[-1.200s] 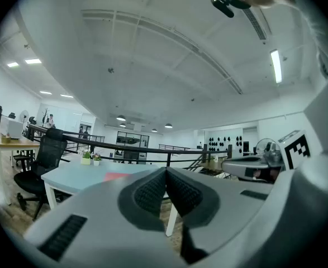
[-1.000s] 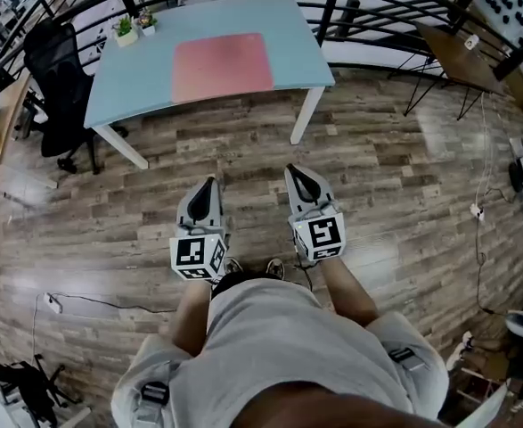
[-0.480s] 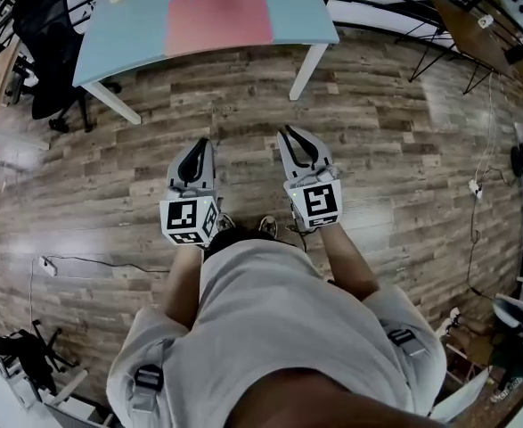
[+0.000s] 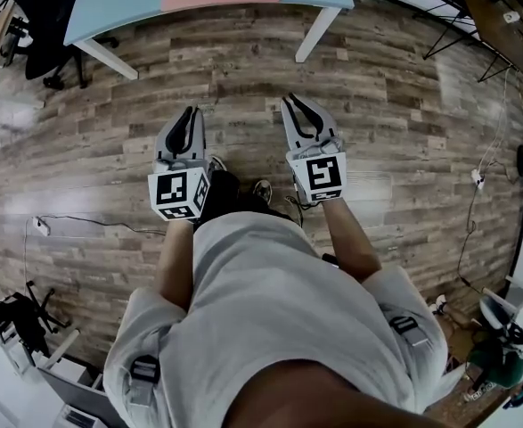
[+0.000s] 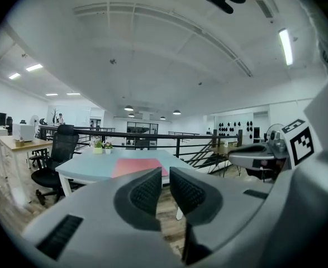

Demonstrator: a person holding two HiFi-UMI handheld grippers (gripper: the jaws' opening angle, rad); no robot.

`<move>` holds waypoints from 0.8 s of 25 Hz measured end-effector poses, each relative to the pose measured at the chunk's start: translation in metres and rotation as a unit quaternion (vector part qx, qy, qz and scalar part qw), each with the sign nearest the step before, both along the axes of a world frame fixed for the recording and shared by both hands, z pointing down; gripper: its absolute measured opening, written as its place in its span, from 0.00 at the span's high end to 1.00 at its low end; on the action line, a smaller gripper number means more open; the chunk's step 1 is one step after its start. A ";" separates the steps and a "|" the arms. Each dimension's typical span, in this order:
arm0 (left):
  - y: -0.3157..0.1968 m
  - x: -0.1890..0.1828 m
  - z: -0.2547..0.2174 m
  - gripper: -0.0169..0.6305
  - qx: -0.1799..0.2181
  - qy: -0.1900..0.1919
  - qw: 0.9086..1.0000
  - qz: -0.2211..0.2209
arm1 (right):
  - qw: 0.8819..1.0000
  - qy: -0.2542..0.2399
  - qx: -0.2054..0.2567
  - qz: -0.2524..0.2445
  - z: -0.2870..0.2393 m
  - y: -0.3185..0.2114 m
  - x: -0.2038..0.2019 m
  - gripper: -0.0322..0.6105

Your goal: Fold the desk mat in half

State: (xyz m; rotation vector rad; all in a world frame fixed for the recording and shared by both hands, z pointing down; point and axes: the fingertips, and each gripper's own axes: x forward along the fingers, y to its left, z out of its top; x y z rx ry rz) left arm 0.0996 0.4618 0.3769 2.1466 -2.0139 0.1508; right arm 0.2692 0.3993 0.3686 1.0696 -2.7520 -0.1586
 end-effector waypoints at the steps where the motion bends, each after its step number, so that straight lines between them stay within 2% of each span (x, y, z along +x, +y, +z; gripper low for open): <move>1: -0.003 -0.003 0.002 0.89 -0.003 0.000 1.000 -0.001 | 1.000 0.000 -0.003 0.000 0.003 -0.003 -0.001 0.88; 10: -0.077 -0.049 0.019 0.89 -0.013 0.009 1.000 0.012 | 1.000 0.012 -0.014 0.013 0.019 -0.071 -0.042 0.89; 20: -0.177 -0.116 0.026 0.89 -0.030 -0.001 0.998 0.058 | 0.998 0.030 -0.031 0.046 0.033 -0.157 -0.102 0.88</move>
